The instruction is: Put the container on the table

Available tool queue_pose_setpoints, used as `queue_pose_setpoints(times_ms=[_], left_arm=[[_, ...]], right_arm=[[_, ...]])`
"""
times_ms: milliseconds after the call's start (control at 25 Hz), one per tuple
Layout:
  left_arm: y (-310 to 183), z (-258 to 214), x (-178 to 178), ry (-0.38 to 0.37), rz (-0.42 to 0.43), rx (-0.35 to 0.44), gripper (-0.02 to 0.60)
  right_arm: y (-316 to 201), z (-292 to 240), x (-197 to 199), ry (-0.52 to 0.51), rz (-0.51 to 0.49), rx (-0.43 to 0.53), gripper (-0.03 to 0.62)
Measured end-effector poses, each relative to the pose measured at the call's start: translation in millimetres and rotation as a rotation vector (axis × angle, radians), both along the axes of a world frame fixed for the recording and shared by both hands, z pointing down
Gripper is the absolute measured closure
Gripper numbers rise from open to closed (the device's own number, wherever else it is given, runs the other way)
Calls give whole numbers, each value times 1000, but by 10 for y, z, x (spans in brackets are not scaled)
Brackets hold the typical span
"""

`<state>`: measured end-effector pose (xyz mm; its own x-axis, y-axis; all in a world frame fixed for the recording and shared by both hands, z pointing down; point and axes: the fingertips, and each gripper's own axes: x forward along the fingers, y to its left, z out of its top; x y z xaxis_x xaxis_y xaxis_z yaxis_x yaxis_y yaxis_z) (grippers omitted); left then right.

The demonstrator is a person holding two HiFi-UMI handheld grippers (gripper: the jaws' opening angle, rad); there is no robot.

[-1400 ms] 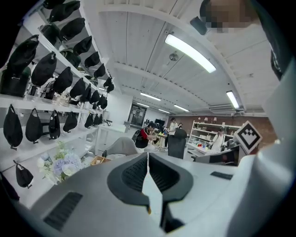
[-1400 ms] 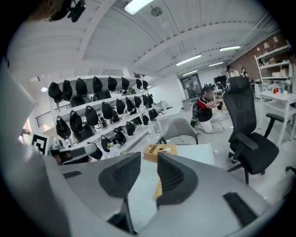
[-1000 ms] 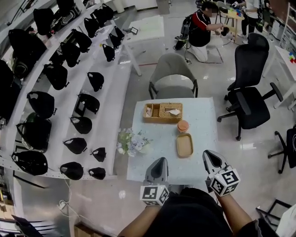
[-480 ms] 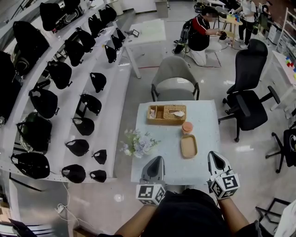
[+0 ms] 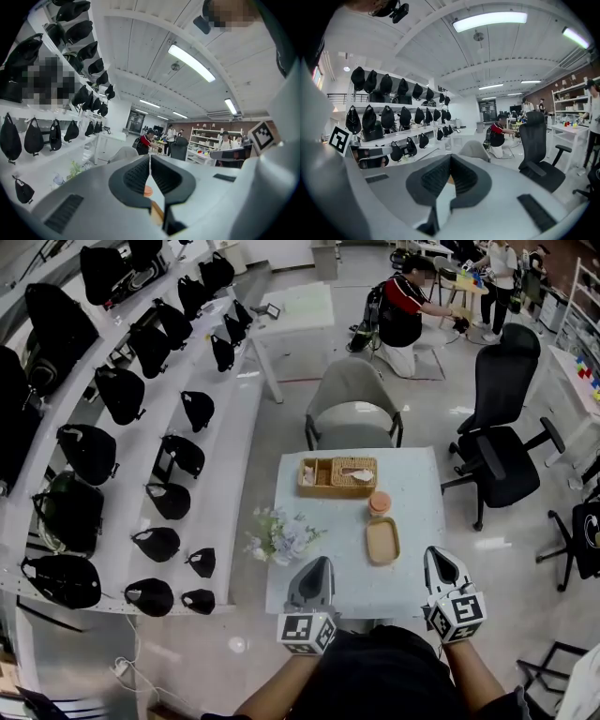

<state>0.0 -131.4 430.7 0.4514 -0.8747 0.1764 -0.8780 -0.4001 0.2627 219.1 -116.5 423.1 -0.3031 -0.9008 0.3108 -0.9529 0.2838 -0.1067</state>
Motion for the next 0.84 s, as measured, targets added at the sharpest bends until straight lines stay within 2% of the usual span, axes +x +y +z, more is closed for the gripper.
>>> queue_pose_setpoints(times_ms=[840], left_arm=[[56,91,366,-10,-21,-3,566]], right_arm=[[-30,151,323,13,-30,-23,595]])
